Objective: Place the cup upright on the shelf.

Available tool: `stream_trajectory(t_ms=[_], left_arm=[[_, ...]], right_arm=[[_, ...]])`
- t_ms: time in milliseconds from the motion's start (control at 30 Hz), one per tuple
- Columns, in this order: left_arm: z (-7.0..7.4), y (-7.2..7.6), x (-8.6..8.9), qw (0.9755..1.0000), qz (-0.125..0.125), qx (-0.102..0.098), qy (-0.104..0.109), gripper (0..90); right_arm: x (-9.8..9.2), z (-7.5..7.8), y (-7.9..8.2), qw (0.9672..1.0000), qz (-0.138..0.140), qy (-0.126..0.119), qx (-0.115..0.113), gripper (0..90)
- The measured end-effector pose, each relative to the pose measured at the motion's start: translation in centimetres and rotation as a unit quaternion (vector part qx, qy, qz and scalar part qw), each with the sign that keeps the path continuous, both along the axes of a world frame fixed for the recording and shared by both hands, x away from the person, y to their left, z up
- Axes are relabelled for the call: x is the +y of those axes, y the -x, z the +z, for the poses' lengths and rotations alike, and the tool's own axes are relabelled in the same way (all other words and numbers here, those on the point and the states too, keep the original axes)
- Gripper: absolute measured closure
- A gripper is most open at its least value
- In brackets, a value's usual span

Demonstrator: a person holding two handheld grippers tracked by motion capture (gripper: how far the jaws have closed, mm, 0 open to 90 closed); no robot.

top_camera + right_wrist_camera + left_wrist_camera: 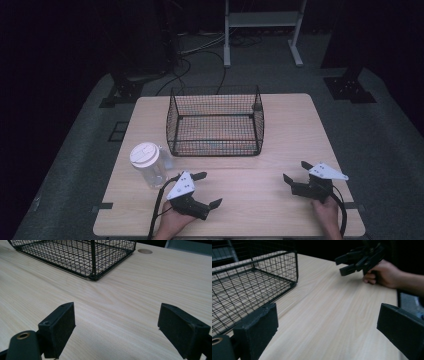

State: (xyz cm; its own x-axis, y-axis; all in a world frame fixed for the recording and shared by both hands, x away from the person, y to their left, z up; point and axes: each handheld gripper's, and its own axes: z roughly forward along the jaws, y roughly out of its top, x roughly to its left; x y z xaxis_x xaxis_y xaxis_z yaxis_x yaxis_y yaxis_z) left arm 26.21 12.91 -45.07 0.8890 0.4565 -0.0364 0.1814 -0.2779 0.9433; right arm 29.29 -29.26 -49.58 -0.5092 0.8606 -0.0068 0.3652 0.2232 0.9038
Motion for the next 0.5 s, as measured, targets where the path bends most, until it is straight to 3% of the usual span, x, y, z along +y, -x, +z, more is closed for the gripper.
stream_trajectory(t_ms=[133, 500], left_arm=[[0.8, 0.7, 0.5, 0.9999, 0.002, -0.01, -0.012, 2.7], [2.6, 2.4, 3.5, 0.9995, -0.012, -0.002, -0.028, 1.8]], right_arm=[[0.1, 0.0, 0.0, 1.0, 0.0, 0.003, 0.001, 13.5], [0.1, 0.0, 0.0, 1.0, 0.0, 0.004, 0.001, 13.5]])
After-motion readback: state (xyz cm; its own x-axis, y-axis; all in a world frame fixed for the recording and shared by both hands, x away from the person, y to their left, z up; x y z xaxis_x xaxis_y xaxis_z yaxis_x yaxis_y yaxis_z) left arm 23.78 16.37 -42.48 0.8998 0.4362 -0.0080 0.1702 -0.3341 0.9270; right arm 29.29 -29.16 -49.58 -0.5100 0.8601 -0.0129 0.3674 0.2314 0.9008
